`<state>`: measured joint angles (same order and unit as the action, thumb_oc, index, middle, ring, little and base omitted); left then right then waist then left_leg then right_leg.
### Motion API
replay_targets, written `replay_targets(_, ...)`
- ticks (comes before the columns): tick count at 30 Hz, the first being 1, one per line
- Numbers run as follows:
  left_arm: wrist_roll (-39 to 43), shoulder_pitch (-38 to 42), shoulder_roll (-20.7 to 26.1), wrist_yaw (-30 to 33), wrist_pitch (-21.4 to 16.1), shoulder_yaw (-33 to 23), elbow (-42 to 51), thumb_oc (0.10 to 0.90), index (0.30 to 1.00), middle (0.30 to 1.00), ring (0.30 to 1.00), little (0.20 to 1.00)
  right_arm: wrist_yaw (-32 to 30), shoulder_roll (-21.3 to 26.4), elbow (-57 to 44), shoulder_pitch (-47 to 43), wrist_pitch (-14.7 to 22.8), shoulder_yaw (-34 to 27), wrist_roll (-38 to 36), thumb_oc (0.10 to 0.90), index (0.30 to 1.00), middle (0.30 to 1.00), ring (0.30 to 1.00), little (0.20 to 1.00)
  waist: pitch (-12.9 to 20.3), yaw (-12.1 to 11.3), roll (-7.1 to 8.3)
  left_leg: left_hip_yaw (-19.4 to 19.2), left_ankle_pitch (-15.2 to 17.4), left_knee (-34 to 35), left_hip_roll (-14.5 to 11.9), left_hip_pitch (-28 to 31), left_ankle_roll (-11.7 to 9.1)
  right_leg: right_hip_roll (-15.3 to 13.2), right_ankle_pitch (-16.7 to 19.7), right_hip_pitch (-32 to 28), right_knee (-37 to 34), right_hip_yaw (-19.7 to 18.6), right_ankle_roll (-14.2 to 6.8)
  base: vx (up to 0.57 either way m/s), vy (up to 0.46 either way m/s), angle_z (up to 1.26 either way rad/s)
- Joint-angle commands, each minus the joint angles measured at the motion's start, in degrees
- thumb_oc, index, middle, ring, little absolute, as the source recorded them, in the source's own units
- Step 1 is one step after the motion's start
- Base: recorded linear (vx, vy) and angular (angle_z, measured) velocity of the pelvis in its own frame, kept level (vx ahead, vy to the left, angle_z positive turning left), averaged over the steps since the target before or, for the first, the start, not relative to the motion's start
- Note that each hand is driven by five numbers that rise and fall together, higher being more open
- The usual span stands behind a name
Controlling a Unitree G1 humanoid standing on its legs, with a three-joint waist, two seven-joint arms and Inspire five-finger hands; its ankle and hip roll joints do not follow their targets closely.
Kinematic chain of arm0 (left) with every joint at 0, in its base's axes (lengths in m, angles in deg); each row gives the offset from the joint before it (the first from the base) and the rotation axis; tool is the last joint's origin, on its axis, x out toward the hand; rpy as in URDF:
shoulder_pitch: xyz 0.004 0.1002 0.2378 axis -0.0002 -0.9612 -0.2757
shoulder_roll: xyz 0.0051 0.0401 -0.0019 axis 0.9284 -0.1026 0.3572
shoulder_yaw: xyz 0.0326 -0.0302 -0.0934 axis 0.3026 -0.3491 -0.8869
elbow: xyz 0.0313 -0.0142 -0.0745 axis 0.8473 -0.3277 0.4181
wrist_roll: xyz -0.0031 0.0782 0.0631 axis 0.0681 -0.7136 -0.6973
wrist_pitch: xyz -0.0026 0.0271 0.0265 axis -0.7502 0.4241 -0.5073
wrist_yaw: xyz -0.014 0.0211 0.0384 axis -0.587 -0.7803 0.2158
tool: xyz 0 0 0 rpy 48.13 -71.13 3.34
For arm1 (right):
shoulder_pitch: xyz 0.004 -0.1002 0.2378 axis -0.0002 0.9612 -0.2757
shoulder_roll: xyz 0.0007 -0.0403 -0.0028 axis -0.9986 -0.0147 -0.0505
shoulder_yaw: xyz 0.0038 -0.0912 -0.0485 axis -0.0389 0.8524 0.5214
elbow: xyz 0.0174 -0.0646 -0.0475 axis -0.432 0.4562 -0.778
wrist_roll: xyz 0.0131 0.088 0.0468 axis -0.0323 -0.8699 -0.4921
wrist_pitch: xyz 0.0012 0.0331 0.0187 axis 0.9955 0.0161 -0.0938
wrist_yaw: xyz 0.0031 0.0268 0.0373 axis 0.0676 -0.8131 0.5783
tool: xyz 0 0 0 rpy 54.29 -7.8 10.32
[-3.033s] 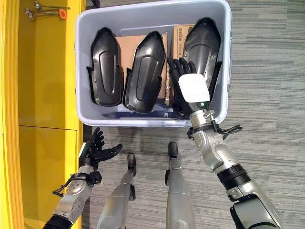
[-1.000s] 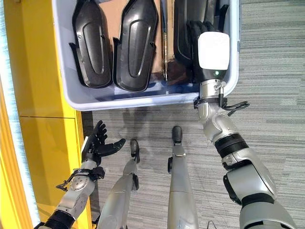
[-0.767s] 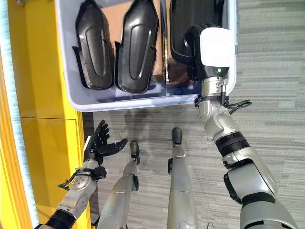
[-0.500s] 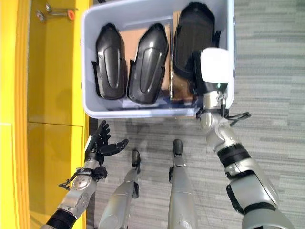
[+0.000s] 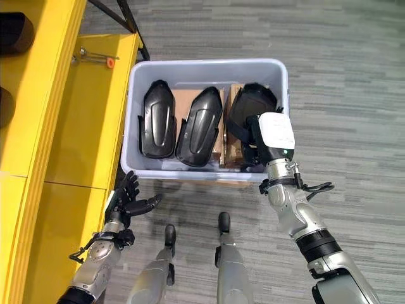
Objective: Move parts from the plastic box to the shelf.
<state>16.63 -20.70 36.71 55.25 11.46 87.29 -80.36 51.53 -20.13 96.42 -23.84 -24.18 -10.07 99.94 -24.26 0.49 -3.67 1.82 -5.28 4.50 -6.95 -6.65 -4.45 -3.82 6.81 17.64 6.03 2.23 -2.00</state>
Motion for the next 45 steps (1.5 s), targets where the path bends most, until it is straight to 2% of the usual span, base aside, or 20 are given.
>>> replay_targets(1, -2.8, -2.8, 3.5, -1.0, -3.1, 0.1, 1.5, 0.900, 1.000, 1.000, 1.000, 1.000, -3.4, -0.7, -6.1, -1.8, 5.5, -3.2, -0.8, 0.400, 0.300, 0.300, 0.300, 0.300, 11.9, -0.5, 2.63, -1.8, 7.5, -0.9, -1.8, 8.1, 0.8, -3.6, -2.7, -2.2, -2.8, -3.5, -5.1, 0.04, 0.006, -0.03)
replay_targets(5, -3.1, -4.0, 3.3, -1.7, -2.6, -0.4, 1.2, 0.900, 1.000, 1.000, 1.000, 1.000, -2.7, 0.2, -7.8, -4.6, 6.0, -2.9, -0.6, 0.400, 0.300, 0.300, 0.300, 0.300, 15.6, -0.8, 3.30, -1.9, 7.3, -0.1, -2.0, 9.6, 0.8, -3.4, -2.1, -4.2, -4.6, -3.6, -5.3, 0.03, 0.002, 0.00)
replay_targets(13, -3.6, -4.5, 2.8, -1.6, -1.5, -0.5, 0.4, 0.900, 1.000, 1.000, 1.000, 1.000, -0.8, -0.4, -9.5, -8.9, 6.2, -1.1, -2.1, 0.400, 0.300, 0.300, 0.300, 0.300, 19.5, -0.8, 4.35, -1.7, 7.8, 0.5, -1.7, 12.0, 1.3, -3.6, -2.3, -6.8, -4.5, -3.7, -5.8, 0.01, 0.005, -0.01)
replay_targets(21, -3.5, -4.4, 2.8, -1.4, -0.9, -0.5, 1.5, 0.900, 1.000, 1.000, 1.000, 1.000, 1.3, -1.9, -11.9, -10.9, 7.1, 0.4, -4.1, 0.400, 0.300, 0.300, 0.300, 0.300, 20.8, -0.9, 4.68, -0.4, 7.5, 0.5, -1.8, 13.2, 1.8, -3.5, -5.1, -7.1, 0.6, -3.2, -5.8, 0.00, -0.009, 0.01)
replay_targets(26, -2.7, -5.4, 2.9, -1.1, -0.6, -1.1, 1.9, 0.900, 1.000, 1.000, 1.000, 1.000, 2.3, -2.0, -11.9, -13.5, 7.3, 2.3, -4.5, 0.400, 0.300, 0.300, 0.300, 0.300, 21.5, -2.0, 4.63, 1.6, 6.8, 0.3, -3.1, 13.5, 1.2, -2.9, -7.9, -8.4, 2.6, -1.3, -5.0, 0.02, -0.089, 0.19)
replay_targets(27, -2.2, -5.9, 3.0, -0.7, -0.6, -1.6, 1.7, 0.900, 1.000, 1.000, 1.000, 1.000, 2.5, -1.6, -11.7, -14.6, 7.5, 3.0, -4.9, 0.400, 0.300, 0.300, 0.300, 0.300, 21.4, -2.9, 4.67, 2.8, 5.9, 0.1, -4.0, 12.9, 0.7, -2.2, -9.1, -9.0, 3.1, -0.6, -4.3, -0.01, -0.095, 0.28)
replay_targets(30, -1.7, -6.3, 2.8, -0.4, -0.6, -2.3, 1.4, 0.900, 1.000, 1.000, 1.000, 1.000, 2.6, -0.8, -11.7, -16.1, 7.9, 3.6, -5.5, 0.400, 0.300, 0.300, 0.300, 0.300, 21.1, -3.3, 4.65, 4.9, 4.4, -0.4, -5.0, 11.2, -0.1, -1.4, -10.0, -9.6, 3.2, 0.6, -3.3, -0.03, -0.159, 0.37)
replay_targets(33, -0.4, -7.6, 2.3, 0.2, -0.8, -3.5, 1.2, 0.900, 1.000, 1.000, 1.000, 1.000, 2.6, 0.6, -12.0, -18.9, 8.3, 5.1, -6.1, 0.400, 0.300, 0.300, 0.300, 0.300, 20.3, -5.5, 4.56, 7.9, 1.1, -0.8, -6.1, 8.3, -1.6, -0.3, -10.8, -11.0, 1.8, 2.5, -2.1, -0.04, -0.152, 0.44)
replay_targets(34, 0.1, -8.1, 2.0, 0.0, -0.8, -3.7, 1.3, 0.900, 1.000, 1.000, 1.000, 1.000, 2.8, 1.8, -12.1, -20.1, 8.3, 5.8, -5.8, 0.400, 0.300, 0.300, 0.300, 0.300, 19.9, -5.9, 4.24, 9.1, -0.9, -0.3, -6.4, 6.8, -2.5, -0.1, -10.8, -11.3, 0.8, 3.7, -1.6, -0.07, -0.131, 0.57)
replay_targets(36, 0.8, -8.4, 1.9, -0.3, -0.9, -3.7, 1.2, 0.900, 1.000, 1.000, 1.000, 1.000, 2.8, 2.8, -12.8, -20.8, 8.4, 5.9, -6.4, 0.400, 0.300, 0.300, 0.300, 0.300, 18.7, -7.0, 3.66, 11.0, -3.2, 0.4, -5.8, 4.0, -3.3, -0.3, -11.1, -11.8, -0.3, 5.8, -1.1, -0.12, -0.079, 1.03)
replay_targets(37, 0.9, -8.3, 1.8, -0.5, -0.8, -3.4, 0.9, 0.900, 1.000, 1.000, 1.000, 1.000, 2.8, 3.4, -13.1, -20.5, 8.3, 5.5, -6.6, 0.400, 0.300, 0.300, 0.300, 0.300, 18.2, -6.7, 3.42, 11.5, -4.4, 0.4, -5.1, 2.1, -3.4, -0.9, -10.6, -11.6, -0.6, 7.4, -1.0, -0.14, -0.023, 1.11)
replay_targets(39, 0.8, -7.5, 1.9, -0.8, -0.8, -2.7, 0.2, 0.900, 1.000, 1.000, 1.000, 1.000, 2.2, 3.7, -14.3, -18.9, 8.3, 4.3, -6.4, 0.400, 0.300, 0.300, 0.300, 0.300, 16.7, -5.3, 3.18, 2.2, -6.0, -0.3, -6.0, 0.0, -3.1, -3.2, -10.3, -12.0, -1.3, 10.7, -1.1, -0.16, 0.046, 0.91)
replay_targets(40, 0.7, -6.9, 2.0, -1.0, -0.8, -2.1, 0.1, 0.900, 1.000, 1.000, 1.000, 1.000, 2.0, 3.7, -14.9, -17.7, 8.1, 3.9, -5.6, 0.400, 0.300, 0.300, 0.300, 0.300, 16.4, -3.9, 3.30, -5.7, -6.1, -1.0, -7.8, -0.2, -2.5, -4.7, -9.8, -12.3, -1.9, 13.1, -1.3, -0.15, 0.063, 1.83)
replay_targets(41, 0.7, -6.0, 2.2, -1.1, -0.8, -1.7, 0.0, 0.900, 1.000, 1.000, 1.000, 1.000, 1.5, 3.6, -15.1, -16.9, 7.8, 3.4, -4.8, 0.400, 0.300, 0.300, 0.300, 0.300, 16.3, -3.1, 3.35, -11.5, -6.4, -1.1, -9.3, 0.3, -2.7, -5.6, -9.4, -12.8, -2.6, 14.8, -1.5, -0.11, 0.045, 2.16)
replay_targets(42, 0.7, -5.5, 2.2, -1.4, -0.9, -1.4, 0.2, 0.900, 1.000, 1.000, 1.000, 1.000, 1.1, 3.6, -15.2, -16.6, 7.3, 3.3, -4.0, 0.400, 0.300, 0.300, 0.300, 0.300, 16.4, -2.7, 3.11, -14.1, -6.9, -1.0, -10.5, 0.8, -3.4, -6.1, -9.0, -13.3, -3.2, 15.9, -1.8, 0.04, 0.108, 2.45)
replay_targets(43, 0.2, -4.6, 1.4, -1.6, -0.8, -0.4, 0.4, 0.900, 1.000, 1.000, 1.000, 1.000, 0.6, 3.8, -16.1, -14.5, 6.4, 1.7, -3.0, 0.400, 0.300, 0.300, 0.300, 0.300, 17.2, -1.3, 2.34, -19.2, -7.4, -0.2, -12.8, 2.9, -5.2, -7.3, -9.5, -15.5, -3.2, 17.9, -2.9, 0.08, 0.096, 1.25)
replay_targets(44, 0.2, -4.6, 1.4, -1.6, -0.8, -0.3, 0.4, 0.900, 1.000, 1.000, 1.000, 1.000, 0.6, 3.9, -16.3, -14.3, 6.4, 1.6, -3.0, 0.400, 0.300, 0.300, 0.300, 0.300, 17.1, -1.3, 2.28, -19.1, -7.4, -0.2, -12.9, 3.0, -5.2, -7.3, -9.4, -15.7, -3.3, 18.1, -3.0, 0.16, 0.187, 1.36)
replay_targets(45, -0.5, -4.7, 0.6, -1.5, -0.8, 0.0, 0.8, 0.900, 1.000, 1.000, 1.000, 1.000, 1.1, 3.0, -17.7, -11.8, 6.4, 0.0, -2.7, 0.400, 0.300, 0.300, 0.300, 0.300, 17.9, -1.6, 1.38, -17.8, -5.5, 0.1, -11.7, 3.3, -4.2, -8.3, -8.9, -17.2, -3.0, 19.1, -4.0, 0.07, 0.121, 0.95)
